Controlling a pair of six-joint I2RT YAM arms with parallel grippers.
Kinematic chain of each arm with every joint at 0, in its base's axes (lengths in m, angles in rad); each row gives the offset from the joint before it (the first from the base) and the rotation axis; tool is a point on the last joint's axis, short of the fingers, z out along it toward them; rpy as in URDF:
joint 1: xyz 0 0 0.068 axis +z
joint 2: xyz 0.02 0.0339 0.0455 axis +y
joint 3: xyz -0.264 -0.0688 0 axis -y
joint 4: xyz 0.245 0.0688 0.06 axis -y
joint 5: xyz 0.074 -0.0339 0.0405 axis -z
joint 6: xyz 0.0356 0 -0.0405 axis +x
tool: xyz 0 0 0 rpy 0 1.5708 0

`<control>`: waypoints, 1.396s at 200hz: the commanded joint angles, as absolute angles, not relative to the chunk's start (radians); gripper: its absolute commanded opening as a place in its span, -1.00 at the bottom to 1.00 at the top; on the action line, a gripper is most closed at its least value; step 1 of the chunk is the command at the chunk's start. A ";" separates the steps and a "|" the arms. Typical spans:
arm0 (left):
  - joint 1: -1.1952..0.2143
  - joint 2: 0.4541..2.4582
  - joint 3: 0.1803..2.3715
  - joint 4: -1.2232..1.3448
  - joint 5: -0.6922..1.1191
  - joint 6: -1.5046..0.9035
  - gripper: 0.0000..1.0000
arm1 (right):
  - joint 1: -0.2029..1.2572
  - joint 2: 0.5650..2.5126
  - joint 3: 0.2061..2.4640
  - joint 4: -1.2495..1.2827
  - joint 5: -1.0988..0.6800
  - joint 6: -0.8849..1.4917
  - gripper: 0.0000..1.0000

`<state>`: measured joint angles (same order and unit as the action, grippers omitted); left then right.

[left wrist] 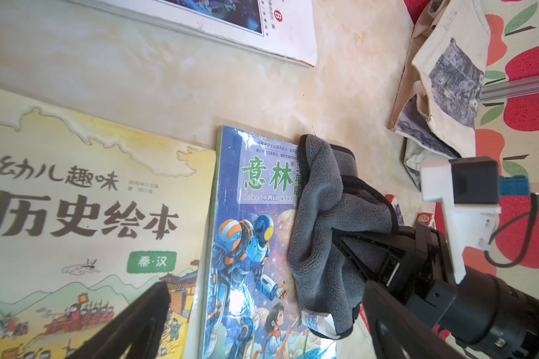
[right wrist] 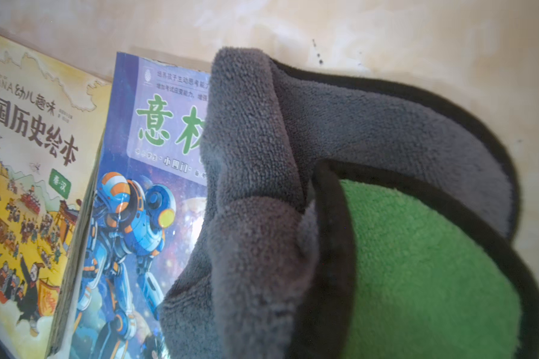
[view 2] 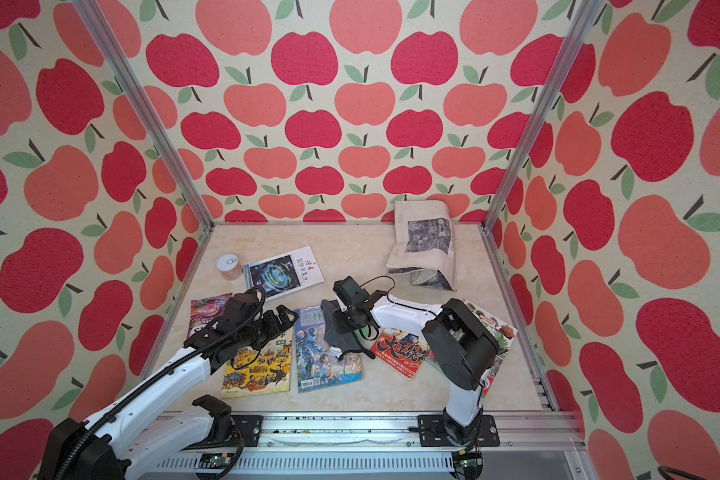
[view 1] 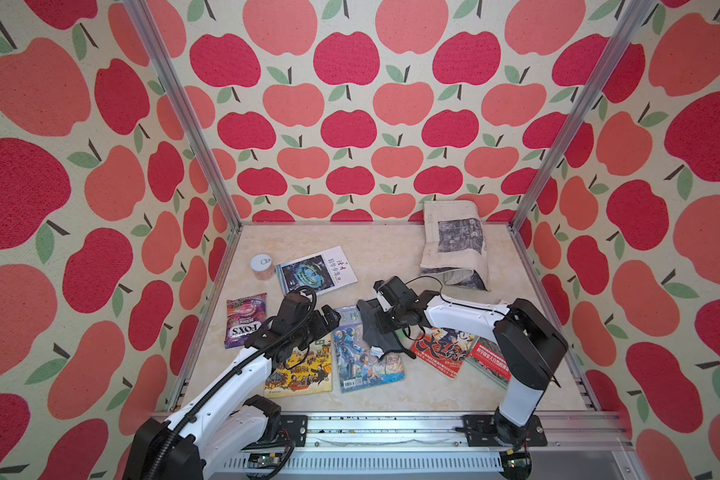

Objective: Wipe the cover of the book
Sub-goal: Wipe the dirt from the cover of the book.

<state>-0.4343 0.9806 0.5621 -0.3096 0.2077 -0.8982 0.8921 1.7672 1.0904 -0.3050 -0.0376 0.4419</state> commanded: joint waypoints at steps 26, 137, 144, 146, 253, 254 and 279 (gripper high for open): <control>-0.445 0.996 0.619 -0.306 0.206 -0.884 0.99 | 0.945 1.746 1.108 -0.338 0.008 0.410 -1.00; -0.443 0.846 0.573 -0.404 0.147 -0.899 0.99 | 1.031 2.069 1.479 -0.380 -0.102 0.389 -1.00; -0.443 0.847 0.575 -0.404 0.146 -0.898 0.99 | 1.033 2.064 1.473 -0.381 -0.104 0.387 -1.00; -0.443 0.848 0.575 -0.403 0.146 -0.898 0.99 | 1.034 2.062 1.470 -0.381 -0.104 0.387 -1.00; -0.434 0.925 0.583 -0.345 0.167 -0.891 0.99 | 1.197 1.858 1.173 -0.371 -0.075 0.426 -1.00; -0.434 0.924 0.583 -0.345 0.167 -0.890 0.99 | 1.197 1.857 1.173 -0.371 -0.075 0.426 -1.00; -0.427 0.900 0.580 -0.364 0.159 -0.888 0.99 | 1.262 1.859 1.166 -0.382 -0.074 0.430 -1.00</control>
